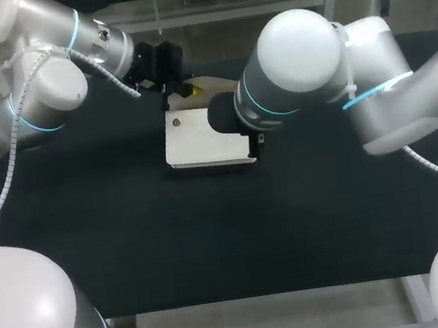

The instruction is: Pick up the bag, open it, inspect its contents, close it, and place it on the opposite side

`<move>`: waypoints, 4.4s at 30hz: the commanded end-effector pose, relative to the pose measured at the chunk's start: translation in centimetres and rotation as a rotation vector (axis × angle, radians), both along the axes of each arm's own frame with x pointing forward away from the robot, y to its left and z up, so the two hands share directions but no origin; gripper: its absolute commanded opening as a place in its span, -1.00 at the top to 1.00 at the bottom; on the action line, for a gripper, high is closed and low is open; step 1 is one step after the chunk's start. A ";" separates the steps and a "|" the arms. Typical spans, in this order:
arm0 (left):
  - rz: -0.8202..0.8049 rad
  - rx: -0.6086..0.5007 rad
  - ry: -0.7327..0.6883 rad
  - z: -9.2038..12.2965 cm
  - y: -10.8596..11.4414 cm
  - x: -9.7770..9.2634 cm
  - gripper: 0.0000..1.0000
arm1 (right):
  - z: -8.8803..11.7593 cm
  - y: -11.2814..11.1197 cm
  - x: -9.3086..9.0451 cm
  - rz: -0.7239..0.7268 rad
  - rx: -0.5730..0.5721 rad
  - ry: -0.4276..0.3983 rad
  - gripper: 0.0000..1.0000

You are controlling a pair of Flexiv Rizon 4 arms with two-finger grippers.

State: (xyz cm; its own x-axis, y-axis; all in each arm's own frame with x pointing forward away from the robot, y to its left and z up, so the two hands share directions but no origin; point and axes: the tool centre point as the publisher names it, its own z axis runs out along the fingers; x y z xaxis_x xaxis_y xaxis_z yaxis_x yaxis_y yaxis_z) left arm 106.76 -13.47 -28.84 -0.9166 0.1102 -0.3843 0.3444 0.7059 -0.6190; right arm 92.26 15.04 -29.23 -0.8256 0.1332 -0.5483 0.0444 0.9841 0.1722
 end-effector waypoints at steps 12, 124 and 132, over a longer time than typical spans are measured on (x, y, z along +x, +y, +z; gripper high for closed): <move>0.006 -0.013 0.060 4.1 0.8 -0.1 1.00 | 3.3 1.3 3.5 0.210 -0.110 -0.223 1.00; 0.079 -0.182 0.146 8.0 0.6 -3.4 1.00 | -3.0 1.9 9.6 0.127 -0.124 -0.069 0.08; 0.060 -0.173 0.170 7.8 0.3 -3.4 1.00 | -3.1 2.0 10.0 0.125 -0.127 -0.066 -1.00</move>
State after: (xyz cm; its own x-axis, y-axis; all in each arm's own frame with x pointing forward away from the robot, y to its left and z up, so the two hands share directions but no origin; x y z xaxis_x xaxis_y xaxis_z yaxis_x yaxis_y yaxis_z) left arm 102.91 -13.03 -21.25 -0.9705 -0.0092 -0.2411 0.1873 0.6011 -0.7769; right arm 101.93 16.81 -32.09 -0.7908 -0.0408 -0.6107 -0.0887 0.9949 0.0483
